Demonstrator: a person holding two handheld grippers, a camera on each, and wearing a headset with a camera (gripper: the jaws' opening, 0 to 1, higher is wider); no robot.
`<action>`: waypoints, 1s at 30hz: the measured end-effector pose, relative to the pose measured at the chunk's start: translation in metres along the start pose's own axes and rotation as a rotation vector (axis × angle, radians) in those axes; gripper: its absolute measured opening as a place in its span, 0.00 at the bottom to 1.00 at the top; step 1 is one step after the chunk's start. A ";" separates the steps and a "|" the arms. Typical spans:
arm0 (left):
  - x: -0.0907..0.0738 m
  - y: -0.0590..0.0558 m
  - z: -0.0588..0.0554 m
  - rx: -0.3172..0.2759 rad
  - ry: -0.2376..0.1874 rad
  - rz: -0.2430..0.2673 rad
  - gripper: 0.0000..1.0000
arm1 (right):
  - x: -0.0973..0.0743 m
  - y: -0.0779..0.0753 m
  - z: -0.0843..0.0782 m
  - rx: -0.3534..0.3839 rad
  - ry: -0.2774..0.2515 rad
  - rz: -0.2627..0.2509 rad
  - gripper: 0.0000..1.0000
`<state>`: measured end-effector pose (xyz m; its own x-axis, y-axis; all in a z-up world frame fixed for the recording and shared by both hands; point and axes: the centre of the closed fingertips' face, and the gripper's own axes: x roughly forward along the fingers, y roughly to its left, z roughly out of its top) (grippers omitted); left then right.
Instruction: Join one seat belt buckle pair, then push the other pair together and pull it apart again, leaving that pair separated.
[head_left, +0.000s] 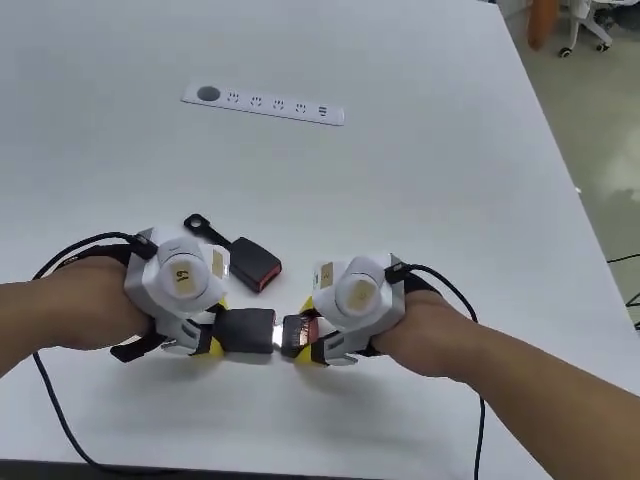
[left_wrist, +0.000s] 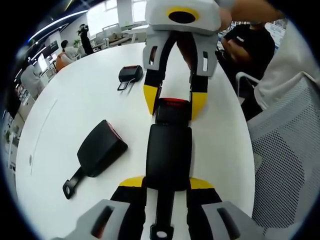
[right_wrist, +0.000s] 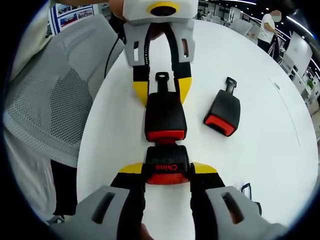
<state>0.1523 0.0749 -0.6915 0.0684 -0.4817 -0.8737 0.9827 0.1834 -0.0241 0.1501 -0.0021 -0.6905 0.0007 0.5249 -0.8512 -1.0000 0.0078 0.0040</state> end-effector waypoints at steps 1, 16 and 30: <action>0.000 0.000 0.000 -0.001 0.005 0.002 0.31 | 0.000 0.000 0.000 0.000 0.001 -0.001 0.33; -0.006 -0.004 -0.003 0.049 0.044 0.036 0.35 | -0.010 -0.002 0.003 0.032 -0.012 -0.036 0.34; -0.042 0.031 0.025 -0.074 -0.132 0.081 0.41 | -0.043 -0.024 0.013 -0.007 -0.054 -0.068 0.29</action>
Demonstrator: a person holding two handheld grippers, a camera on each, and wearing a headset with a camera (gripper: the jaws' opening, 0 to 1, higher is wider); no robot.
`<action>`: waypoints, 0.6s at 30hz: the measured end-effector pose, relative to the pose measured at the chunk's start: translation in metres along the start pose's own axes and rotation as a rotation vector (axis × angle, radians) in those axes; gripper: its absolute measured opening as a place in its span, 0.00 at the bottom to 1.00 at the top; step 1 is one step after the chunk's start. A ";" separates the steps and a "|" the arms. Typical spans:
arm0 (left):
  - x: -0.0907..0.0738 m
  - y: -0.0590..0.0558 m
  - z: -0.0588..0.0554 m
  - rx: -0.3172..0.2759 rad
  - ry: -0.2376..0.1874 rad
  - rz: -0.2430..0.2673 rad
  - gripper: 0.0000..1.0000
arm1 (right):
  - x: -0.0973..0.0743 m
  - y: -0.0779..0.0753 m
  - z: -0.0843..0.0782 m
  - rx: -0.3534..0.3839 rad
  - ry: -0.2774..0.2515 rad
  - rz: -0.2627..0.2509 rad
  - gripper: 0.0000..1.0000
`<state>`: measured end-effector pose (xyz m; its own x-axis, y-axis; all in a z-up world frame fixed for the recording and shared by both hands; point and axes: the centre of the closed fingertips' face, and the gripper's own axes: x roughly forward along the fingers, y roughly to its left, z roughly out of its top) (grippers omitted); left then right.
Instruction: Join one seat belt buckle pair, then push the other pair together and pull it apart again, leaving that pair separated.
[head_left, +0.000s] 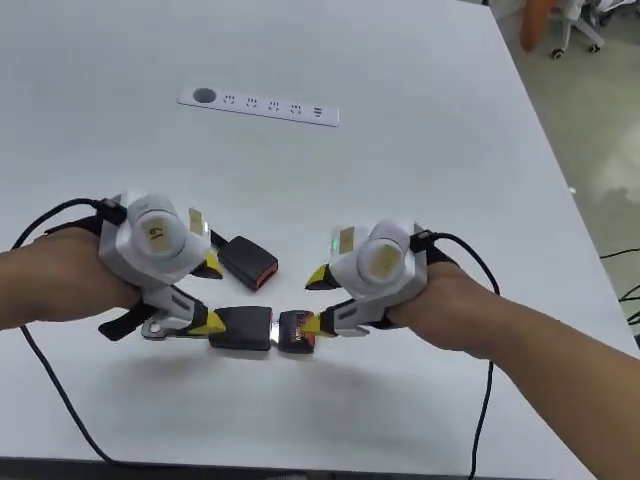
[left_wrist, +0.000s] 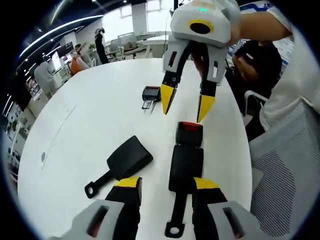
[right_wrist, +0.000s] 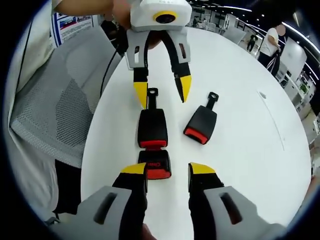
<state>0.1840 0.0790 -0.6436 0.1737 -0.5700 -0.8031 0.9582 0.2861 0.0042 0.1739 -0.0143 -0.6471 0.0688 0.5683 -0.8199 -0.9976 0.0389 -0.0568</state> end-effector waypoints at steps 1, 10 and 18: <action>0.000 0.006 0.002 0.004 -0.009 0.007 0.41 | -0.001 -0.003 -0.003 0.001 0.002 -0.002 0.29; 0.010 0.025 0.013 0.084 -0.005 -0.006 0.41 | -0.014 -0.027 -0.030 0.044 0.023 -0.032 0.28; 0.022 0.042 0.019 0.123 0.002 -0.004 0.42 | -0.023 -0.050 -0.052 0.066 0.042 -0.050 0.29</action>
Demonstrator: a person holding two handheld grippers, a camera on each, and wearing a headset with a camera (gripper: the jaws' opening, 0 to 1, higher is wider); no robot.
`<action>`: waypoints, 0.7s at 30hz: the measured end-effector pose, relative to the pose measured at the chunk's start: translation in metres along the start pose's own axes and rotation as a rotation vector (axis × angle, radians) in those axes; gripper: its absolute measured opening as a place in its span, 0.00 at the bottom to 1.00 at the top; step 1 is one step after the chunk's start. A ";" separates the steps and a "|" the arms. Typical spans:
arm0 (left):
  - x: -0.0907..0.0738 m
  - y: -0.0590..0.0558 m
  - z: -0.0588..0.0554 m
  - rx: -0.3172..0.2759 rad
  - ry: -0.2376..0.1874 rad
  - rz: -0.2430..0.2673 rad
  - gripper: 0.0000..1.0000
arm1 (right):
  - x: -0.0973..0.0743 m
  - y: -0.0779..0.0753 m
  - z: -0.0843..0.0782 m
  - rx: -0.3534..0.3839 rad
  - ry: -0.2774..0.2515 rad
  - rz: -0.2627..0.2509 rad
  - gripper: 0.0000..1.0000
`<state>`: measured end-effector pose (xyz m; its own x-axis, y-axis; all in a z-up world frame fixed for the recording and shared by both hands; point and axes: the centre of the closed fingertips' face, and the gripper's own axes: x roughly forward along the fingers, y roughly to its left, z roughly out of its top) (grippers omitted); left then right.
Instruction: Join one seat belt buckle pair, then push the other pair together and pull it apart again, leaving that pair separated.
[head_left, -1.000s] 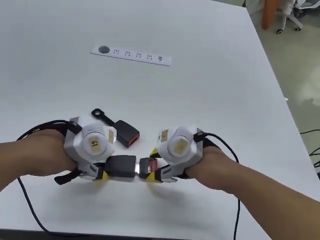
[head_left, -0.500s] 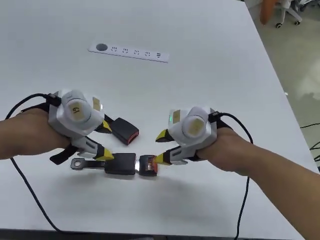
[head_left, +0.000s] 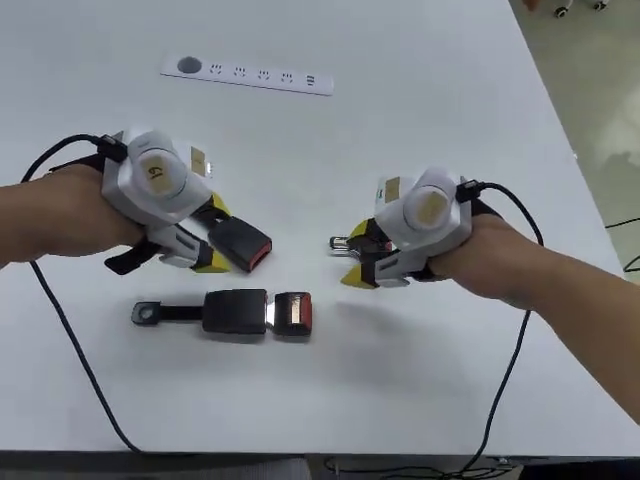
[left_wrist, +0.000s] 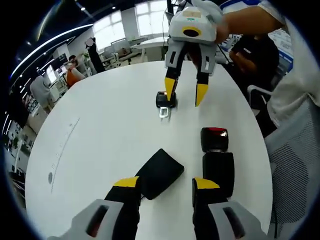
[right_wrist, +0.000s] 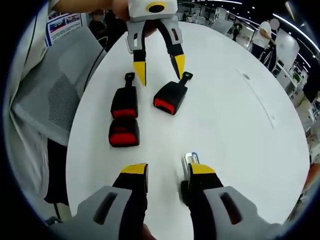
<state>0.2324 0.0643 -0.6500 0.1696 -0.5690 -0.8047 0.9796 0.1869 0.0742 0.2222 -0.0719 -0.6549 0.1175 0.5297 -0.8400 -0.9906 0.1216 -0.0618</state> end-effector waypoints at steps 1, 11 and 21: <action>0.002 0.000 0.001 0.013 -0.005 -0.010 0.42 | 0.000 -0.005 -0.003 0.001 0.002 -0.003 0.30; 0.014 0.006 0.002 0.092 0.017 -0.048 0.45 | -0.006 -0.035 -0.023 -0.007 0.035 -0.032 0.32; 0.028 0.020 -0.008 0.096 0.040 -0.065 0.43 | 0.003 -0.040 -0.041 -0.002 0.073 -0.013 0.34</action>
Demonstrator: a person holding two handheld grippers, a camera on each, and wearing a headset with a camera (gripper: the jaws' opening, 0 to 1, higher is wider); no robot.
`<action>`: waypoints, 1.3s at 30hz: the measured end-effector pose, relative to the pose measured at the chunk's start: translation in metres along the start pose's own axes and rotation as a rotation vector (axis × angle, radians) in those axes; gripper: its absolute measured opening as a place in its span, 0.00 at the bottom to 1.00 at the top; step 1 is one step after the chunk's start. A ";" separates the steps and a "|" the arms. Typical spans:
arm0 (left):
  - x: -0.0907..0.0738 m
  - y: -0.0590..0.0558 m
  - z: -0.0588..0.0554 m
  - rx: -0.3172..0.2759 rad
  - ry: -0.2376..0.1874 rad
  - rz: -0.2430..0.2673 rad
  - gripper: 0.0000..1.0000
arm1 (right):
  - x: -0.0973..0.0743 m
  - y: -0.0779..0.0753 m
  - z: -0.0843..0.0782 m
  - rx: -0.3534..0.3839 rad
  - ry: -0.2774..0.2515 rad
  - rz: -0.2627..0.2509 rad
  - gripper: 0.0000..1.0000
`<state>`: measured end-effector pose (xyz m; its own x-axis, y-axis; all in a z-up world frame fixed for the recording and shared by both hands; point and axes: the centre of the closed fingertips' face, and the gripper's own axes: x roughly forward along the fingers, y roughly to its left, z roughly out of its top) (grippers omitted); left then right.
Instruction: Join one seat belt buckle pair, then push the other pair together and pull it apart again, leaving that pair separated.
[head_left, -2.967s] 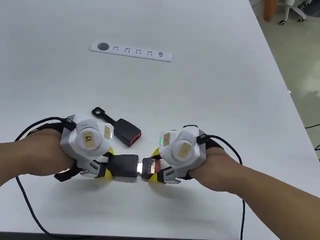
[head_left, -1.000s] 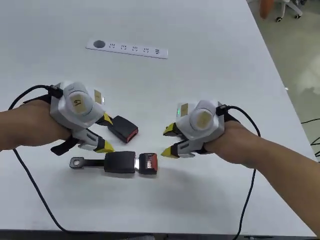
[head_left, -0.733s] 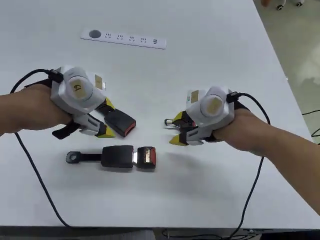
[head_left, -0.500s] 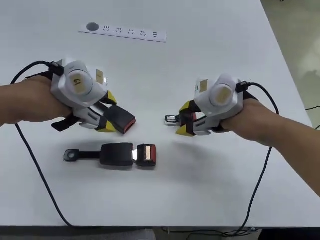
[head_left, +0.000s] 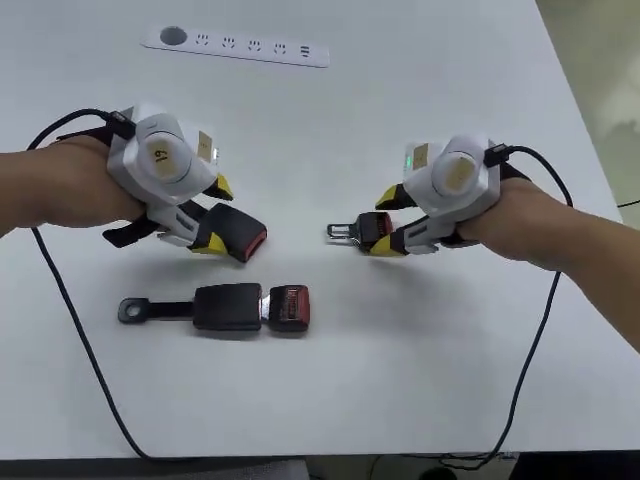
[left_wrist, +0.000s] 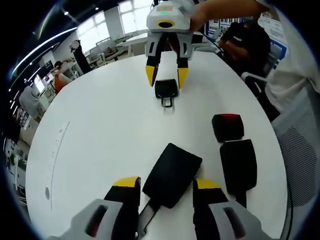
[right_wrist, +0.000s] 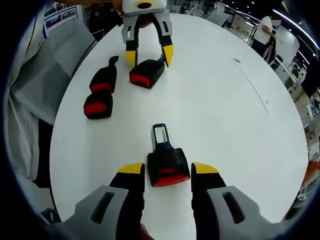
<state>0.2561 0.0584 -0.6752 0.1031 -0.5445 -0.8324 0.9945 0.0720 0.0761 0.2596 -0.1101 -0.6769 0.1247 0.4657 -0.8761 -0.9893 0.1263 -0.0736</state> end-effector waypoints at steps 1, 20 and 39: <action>0.000 0.000 -0.001 0.004 0.000 -0.003 0.42 | 0.001 0.000 -0.001 0.001 0.002 0.002 0.34; 0.000 0.007 -0.015 0.006 0.041 0.028 0.32 | 0.013 -0.002 -0.007 -0.023 0.017 0.037 0.33; 0.003 0.004 -0.015 0.004 0.038 -0.004 0.32 | 0.014 -0.005 -0.006 -0.026 0.012 0.050 0.33</action>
<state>0.2599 0.0694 -0.6850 0.0983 -0.5130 -0.8528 0.9950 0.0667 0.0745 0.2654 -0.1096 -0.6917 0.0739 0.4599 -0.8849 -0.9959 0.0799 -0.0416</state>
